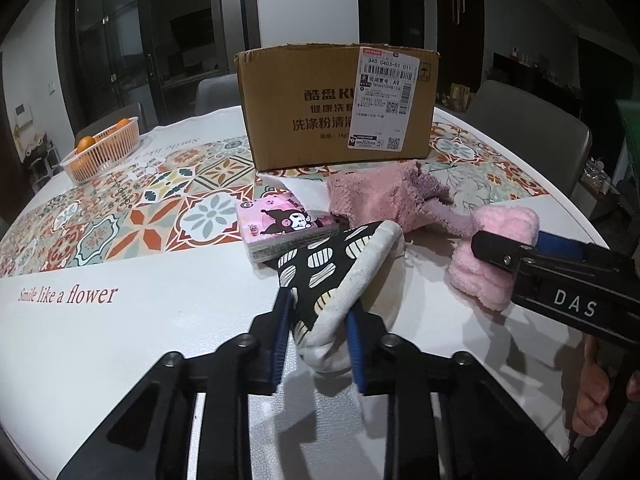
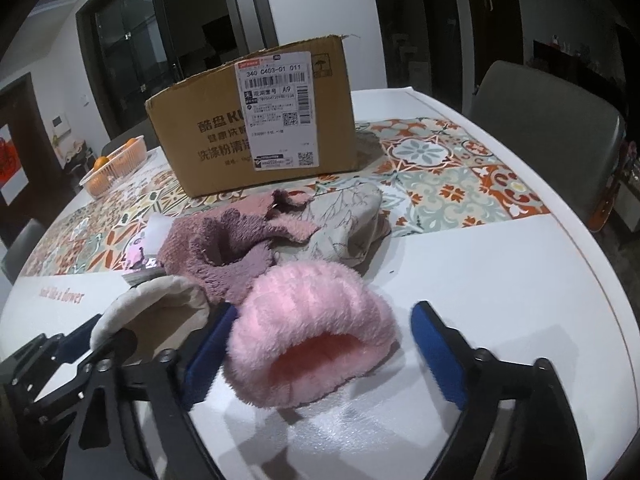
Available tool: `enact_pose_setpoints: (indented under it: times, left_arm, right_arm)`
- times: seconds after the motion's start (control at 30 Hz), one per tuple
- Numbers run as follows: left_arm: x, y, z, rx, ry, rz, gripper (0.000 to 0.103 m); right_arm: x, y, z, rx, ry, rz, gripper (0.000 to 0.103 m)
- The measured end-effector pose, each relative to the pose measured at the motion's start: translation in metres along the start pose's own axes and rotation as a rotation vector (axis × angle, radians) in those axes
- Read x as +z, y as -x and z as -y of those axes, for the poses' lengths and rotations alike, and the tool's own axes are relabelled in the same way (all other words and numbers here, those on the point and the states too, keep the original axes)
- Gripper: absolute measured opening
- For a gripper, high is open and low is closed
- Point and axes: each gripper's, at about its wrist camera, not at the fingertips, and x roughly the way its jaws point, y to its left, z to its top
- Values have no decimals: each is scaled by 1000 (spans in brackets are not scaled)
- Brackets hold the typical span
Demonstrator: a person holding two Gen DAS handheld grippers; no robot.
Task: Organize soft objects
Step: 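Close left gripper on black-and-white slipper while right gripper approaches pink fuzzy slipper, then close right gripper on the pink fuzzy slipper's rim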
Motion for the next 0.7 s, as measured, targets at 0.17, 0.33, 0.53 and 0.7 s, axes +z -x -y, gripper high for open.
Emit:
enact_pose_setpoints:
  times: [0.17,0.33,0.53,0.7]
  left_arm:
    - [-1,3,-3,0,14,13,17]
    - [-2,10,-2,-11,22,27,16]
    - [-4,23,-3,-27,33,48,16]
    - [-7,35,-3,-42,43,66,15]
  right_arm:
    - [-3,6,-3,-6,2,13,57]
    - [-5,14,-4,6,4,18,38]
    - [-7,26,-8,17,1,24,32]
    - [-11,35,-9,29,-18,17,32]
